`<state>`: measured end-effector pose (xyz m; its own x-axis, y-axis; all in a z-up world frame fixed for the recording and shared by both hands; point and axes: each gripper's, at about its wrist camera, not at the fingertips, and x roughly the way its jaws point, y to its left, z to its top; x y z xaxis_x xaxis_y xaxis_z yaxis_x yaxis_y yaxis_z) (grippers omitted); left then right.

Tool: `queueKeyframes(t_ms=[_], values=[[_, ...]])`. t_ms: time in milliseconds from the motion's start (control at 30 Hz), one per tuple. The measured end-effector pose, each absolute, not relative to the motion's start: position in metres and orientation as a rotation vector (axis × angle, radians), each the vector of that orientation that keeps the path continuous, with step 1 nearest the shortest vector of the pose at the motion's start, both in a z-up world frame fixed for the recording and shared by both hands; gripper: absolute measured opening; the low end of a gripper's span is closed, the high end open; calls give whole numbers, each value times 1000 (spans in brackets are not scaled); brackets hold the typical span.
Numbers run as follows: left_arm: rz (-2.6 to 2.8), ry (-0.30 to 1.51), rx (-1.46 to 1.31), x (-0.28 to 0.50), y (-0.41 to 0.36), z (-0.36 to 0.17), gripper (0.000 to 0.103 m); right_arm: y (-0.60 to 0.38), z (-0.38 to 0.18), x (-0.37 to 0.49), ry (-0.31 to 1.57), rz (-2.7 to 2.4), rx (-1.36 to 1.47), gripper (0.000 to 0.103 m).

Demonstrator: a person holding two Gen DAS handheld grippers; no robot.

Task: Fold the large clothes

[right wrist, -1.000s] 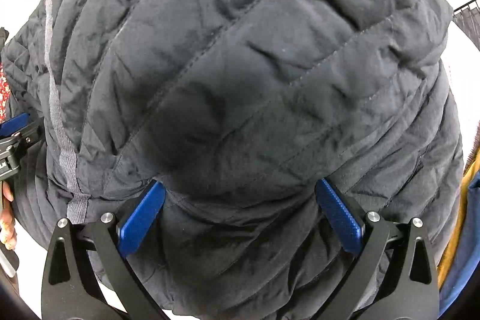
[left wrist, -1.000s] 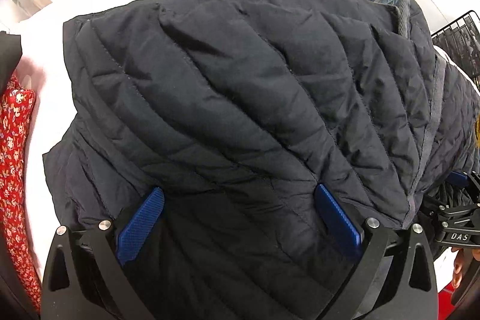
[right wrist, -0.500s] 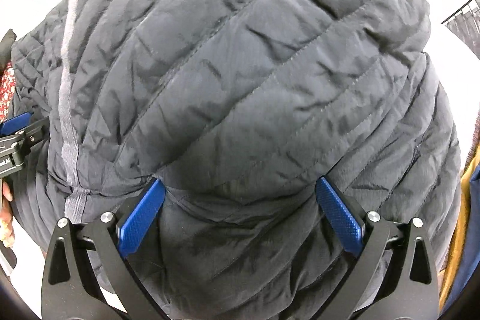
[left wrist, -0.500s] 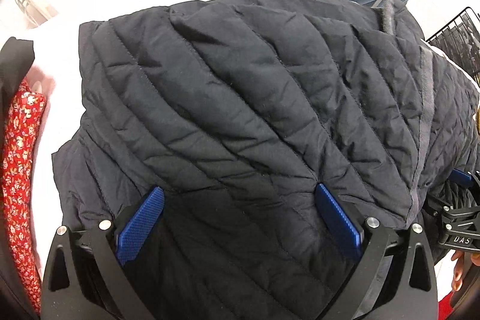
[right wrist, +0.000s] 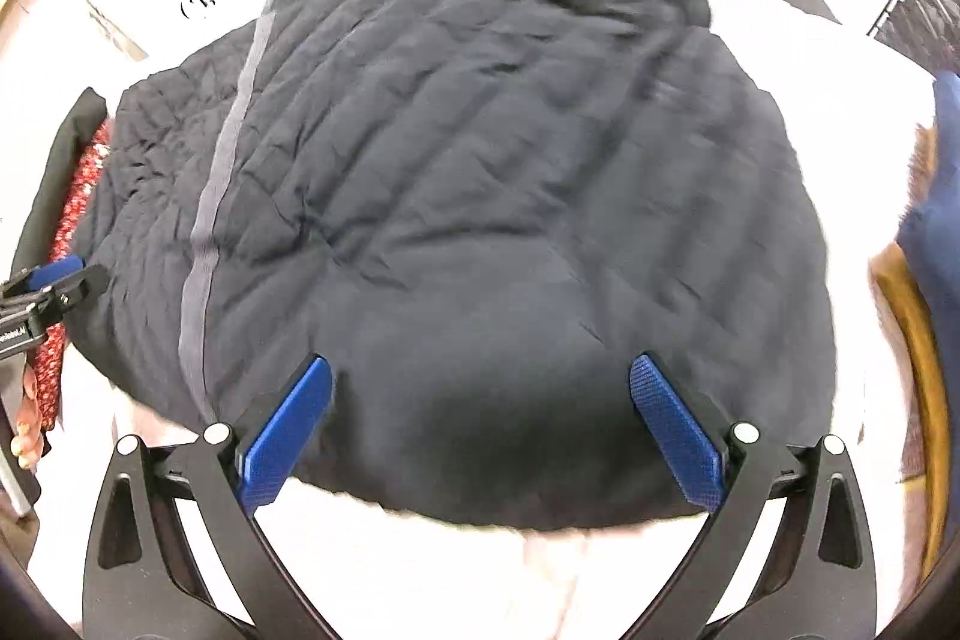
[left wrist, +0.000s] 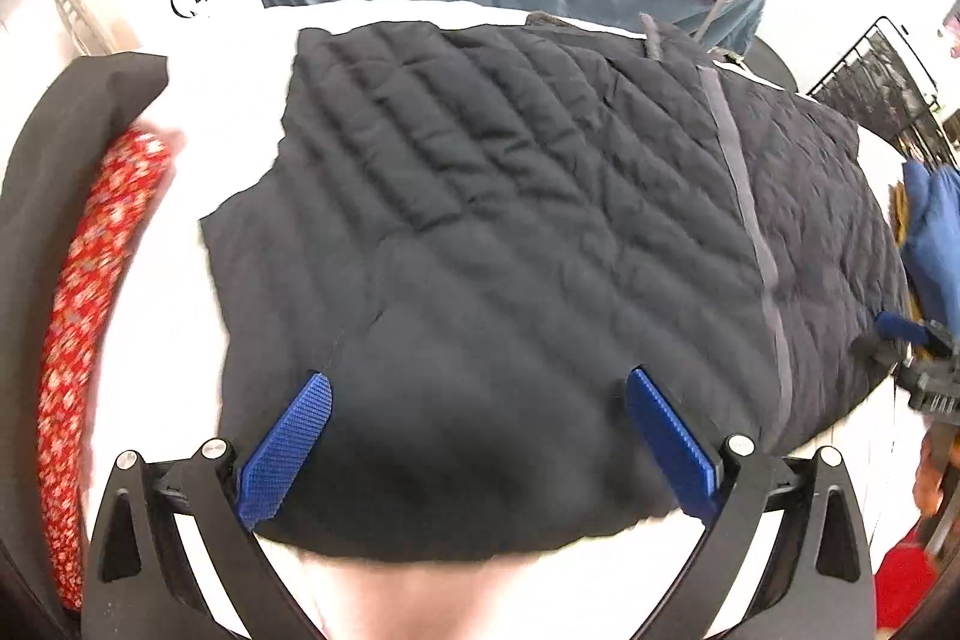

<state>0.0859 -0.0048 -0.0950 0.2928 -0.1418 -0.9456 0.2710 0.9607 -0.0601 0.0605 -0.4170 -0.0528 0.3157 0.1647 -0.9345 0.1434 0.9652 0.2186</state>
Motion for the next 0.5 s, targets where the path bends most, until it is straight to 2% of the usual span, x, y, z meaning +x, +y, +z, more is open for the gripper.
queueKeyframes(t_ms=[200, 333, 500], values=[[-182, 1256, 67, 62, 49, -90, 97, -500, -46, 17, 1186, -104, 481, 98], [-52, 1299, -161, 75, 100, -100, 97, -547, -53, 12, 1178, -124, 615, 98], [-93, 1317, -383, 93, 120, -110, 97, -581, -64, 23, 1179, -82, 731, 98]])
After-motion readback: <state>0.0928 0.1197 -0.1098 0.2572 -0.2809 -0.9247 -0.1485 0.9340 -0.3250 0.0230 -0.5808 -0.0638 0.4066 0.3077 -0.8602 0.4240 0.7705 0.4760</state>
